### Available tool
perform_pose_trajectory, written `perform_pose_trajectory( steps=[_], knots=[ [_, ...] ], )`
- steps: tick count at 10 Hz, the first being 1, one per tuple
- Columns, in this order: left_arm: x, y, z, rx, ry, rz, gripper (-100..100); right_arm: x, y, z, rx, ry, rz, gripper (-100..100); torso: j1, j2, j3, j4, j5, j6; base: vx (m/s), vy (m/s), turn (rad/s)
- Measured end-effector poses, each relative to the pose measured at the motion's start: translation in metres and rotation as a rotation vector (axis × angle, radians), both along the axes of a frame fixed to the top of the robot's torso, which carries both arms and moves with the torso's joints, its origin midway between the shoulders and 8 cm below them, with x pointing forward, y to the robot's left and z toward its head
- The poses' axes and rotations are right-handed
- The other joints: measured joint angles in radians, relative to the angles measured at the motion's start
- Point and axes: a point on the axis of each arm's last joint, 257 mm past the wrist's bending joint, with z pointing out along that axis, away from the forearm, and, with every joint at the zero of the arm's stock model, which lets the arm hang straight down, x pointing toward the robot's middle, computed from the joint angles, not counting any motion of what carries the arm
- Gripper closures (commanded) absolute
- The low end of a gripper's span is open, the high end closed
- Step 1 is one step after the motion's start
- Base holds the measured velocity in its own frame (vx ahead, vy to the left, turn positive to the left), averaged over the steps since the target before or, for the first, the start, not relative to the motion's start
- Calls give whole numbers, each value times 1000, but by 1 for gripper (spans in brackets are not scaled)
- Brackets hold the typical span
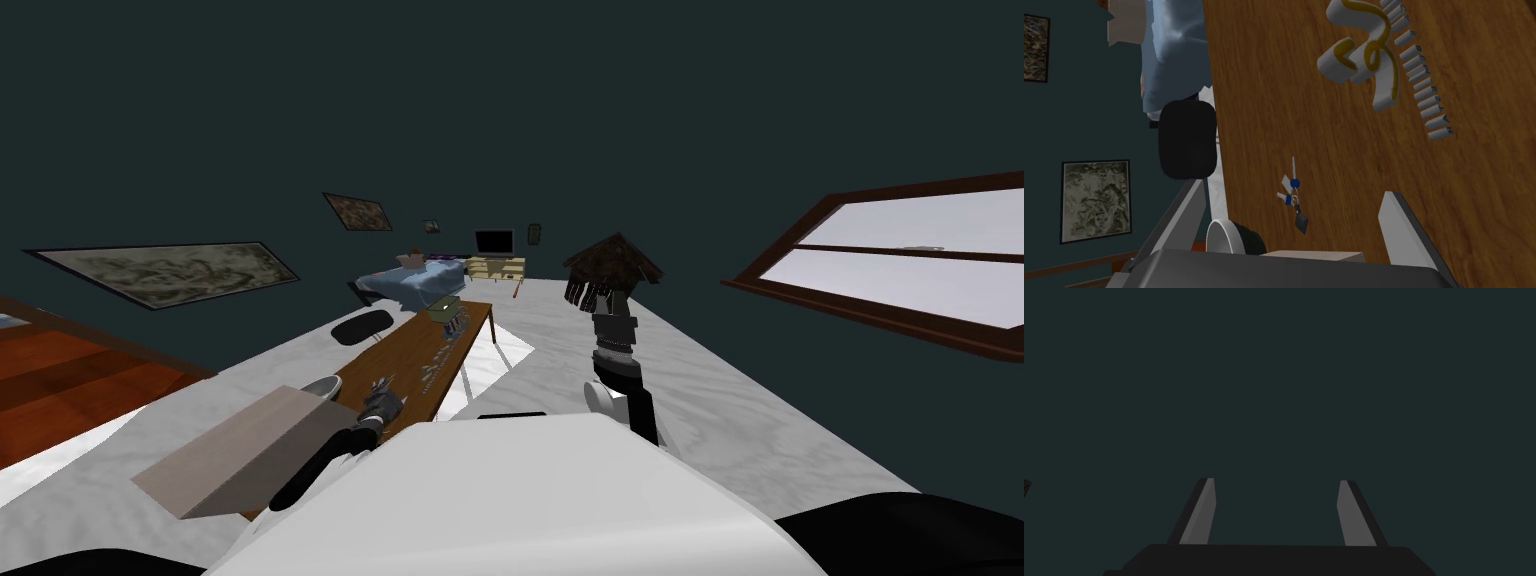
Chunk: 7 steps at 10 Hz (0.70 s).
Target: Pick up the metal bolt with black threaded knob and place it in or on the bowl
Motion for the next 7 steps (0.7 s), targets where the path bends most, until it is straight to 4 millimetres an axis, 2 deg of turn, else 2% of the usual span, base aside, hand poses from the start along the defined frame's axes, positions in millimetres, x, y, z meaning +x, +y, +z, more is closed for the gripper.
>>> perform_pose_trajectory(
  steps=[2,3,5,6,7],
  knots=[
    [-20,9,-18,-61,53,40,-100,0,0,0,0,0,0,0,1,0,0,0,0,0,66,25,-17],
    [-35,12,-37,-114,91,77,-100,0,0,0,0,0,0,0,2,-1,0,0,0,0,62,20,-8],
    [-56,12,-55,-178,140,124,-100,0,0,0,0,0,0,0,1,0,0,0,0,0,66,18,-13],
    [-79,11,-66,-229,178,161,-100,0,0,0,0,0,0,0,1,0,0,0,0,0,52,22,3],
    [-87,13,-74,-256,197,180,-100,0,0,0,0,0,0,0,1,0,0,0,0,0,43,31,-9]
  ],
)
